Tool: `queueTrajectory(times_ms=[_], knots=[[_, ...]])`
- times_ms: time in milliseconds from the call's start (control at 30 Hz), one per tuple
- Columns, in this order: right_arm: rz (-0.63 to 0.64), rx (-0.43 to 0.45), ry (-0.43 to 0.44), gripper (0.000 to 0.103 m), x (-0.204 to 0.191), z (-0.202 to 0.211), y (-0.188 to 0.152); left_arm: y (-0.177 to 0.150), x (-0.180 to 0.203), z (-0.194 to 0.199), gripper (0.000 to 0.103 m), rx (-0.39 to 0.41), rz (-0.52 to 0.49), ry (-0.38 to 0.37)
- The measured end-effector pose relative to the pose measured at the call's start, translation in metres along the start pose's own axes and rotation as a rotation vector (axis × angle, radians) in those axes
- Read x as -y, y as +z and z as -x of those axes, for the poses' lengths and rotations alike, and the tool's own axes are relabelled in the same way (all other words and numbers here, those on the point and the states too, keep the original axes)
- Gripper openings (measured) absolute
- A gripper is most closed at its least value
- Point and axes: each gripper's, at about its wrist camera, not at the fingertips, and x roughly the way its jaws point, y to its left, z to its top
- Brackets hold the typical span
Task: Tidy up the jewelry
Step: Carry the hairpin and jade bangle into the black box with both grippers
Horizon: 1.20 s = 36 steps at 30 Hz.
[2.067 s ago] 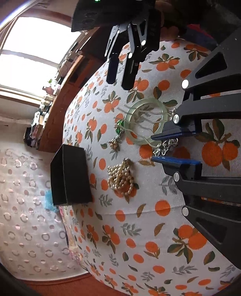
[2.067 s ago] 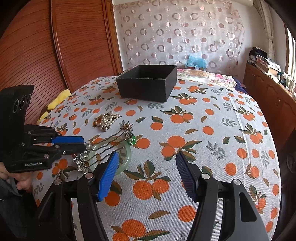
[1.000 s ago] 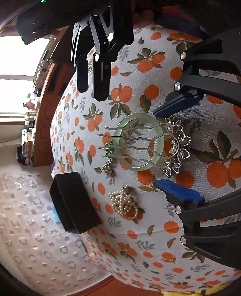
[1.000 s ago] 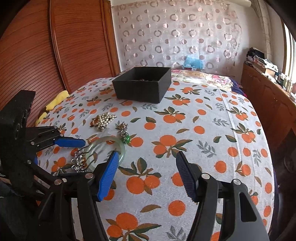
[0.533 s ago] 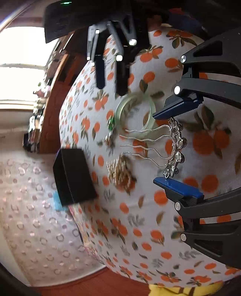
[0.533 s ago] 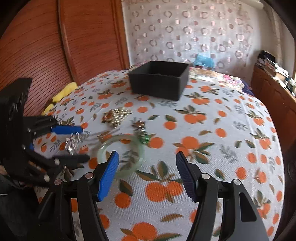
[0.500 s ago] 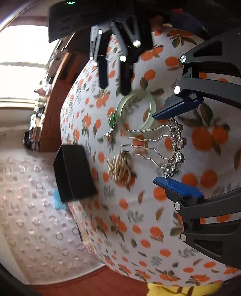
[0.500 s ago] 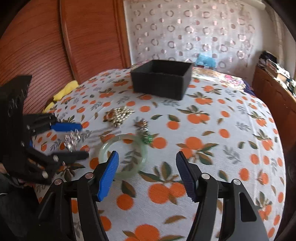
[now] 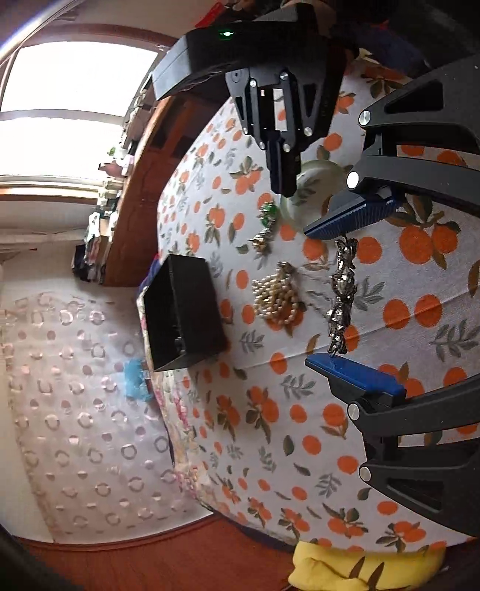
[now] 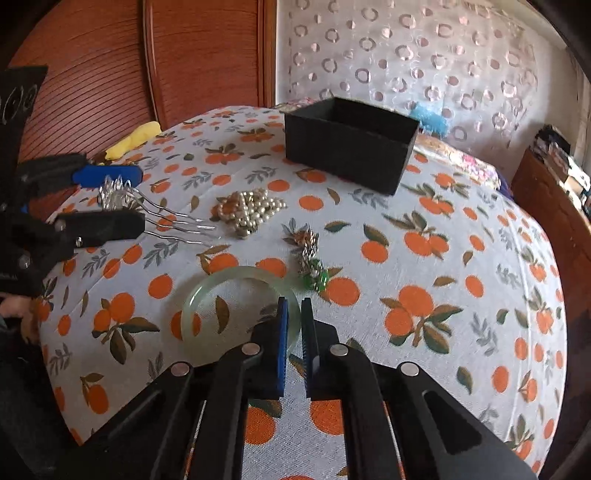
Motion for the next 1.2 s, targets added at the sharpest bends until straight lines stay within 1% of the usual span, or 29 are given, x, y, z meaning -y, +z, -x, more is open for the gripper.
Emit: queueTrajectory(times_ms=[267, 567, 833, 1200], knots=[[0.012, 0.099, -0.008, 0.008, 0.013, 0.020, 0.028, 0.027, -0.003, 0.007, 0.061, 0.048, -0.017, -0.002], [0.001, 0.143, 0.021, 0.008, 0.034, 0.019, 0.053, 0.067, -0.013, -0.002, 0.061, 0.077, -0.021, 0.013], [-0.034, 0.166, 0.023, 0.008, 0.070, 0.010, 0.074, 0.113, -0.022, -0.022, 0.061, 0.100, -0.028, 0.026], [-0.075, 0.203, 0.003, 0.008, 0.112, 0.003, 0.103, 0.174, -0.034, -0.063, 0.061, 0.136, -0.025, 0.041]])
